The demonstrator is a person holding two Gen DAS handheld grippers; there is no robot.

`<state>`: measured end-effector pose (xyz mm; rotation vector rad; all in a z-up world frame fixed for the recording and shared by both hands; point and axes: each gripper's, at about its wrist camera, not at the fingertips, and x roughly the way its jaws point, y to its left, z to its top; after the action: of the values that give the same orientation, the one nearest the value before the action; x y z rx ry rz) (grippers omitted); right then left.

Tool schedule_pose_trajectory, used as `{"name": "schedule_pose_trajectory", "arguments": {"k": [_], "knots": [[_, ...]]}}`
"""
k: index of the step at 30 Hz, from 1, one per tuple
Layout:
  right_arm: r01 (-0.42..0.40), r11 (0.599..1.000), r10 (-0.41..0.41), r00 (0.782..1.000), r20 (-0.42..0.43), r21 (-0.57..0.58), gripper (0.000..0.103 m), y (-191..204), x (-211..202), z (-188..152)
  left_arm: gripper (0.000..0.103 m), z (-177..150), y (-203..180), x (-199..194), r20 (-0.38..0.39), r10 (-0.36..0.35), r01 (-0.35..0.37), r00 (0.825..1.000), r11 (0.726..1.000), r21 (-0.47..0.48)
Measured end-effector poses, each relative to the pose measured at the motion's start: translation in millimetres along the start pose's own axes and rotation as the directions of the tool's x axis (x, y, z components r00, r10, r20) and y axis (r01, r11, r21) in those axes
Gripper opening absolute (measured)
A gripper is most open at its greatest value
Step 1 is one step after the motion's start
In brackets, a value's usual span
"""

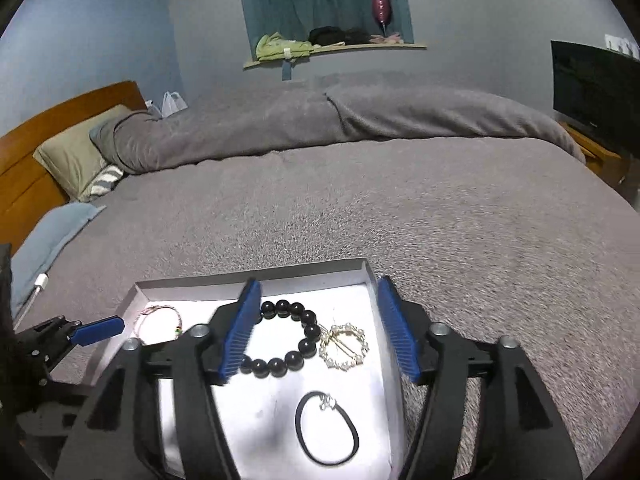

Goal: Organize jewelry
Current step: 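Carry both into the tray and open both tools to release, then move both open tools back to the remaining jewelry pile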

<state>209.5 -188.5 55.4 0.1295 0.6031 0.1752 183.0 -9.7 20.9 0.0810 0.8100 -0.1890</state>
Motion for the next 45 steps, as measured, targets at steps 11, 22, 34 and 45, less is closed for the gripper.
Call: {"name": "schedule_pose_trajectory", "arguments": {"k": [11, 22, 34, 45], "knots": [[0.007, 1.0, -0.006, 0.998, 0.061, -0.014, 0.098, -1.7, -55.5, -24.8, 0.094, -27.4, 12.5, -39.2, 0.083, 0.076, -0.07, 0.994, 0.995, -0.07], [-0.015, 1.0, 0.016, 0.997, 0.07, -0.022, 0.098, -0.1, -80.8, -54.1, 0.095, -68.9, 15.0, -64.4, 0.103, 0.098, -0.092, 0.99, 0.994, -0.067], [-0.043, 0.996, 0.046, 0.998, 0.037, -0.075, 0.098, -5.2, -103.5, -96.3, 0.095, -125.3, 15.3, -81.0, 0.062, 0.09, -0.09, 0.994, 0.996, 0.0], [-0.085, 0.991, 0.078, 0.995, -0.068, -0.104, 0.098, -2.8, -91.8, -124.4, 0.095, -147.9, -2.6, -92.9, 0.075, -0.005, 0.001, 0.997, 0.999, 0.043]]}}
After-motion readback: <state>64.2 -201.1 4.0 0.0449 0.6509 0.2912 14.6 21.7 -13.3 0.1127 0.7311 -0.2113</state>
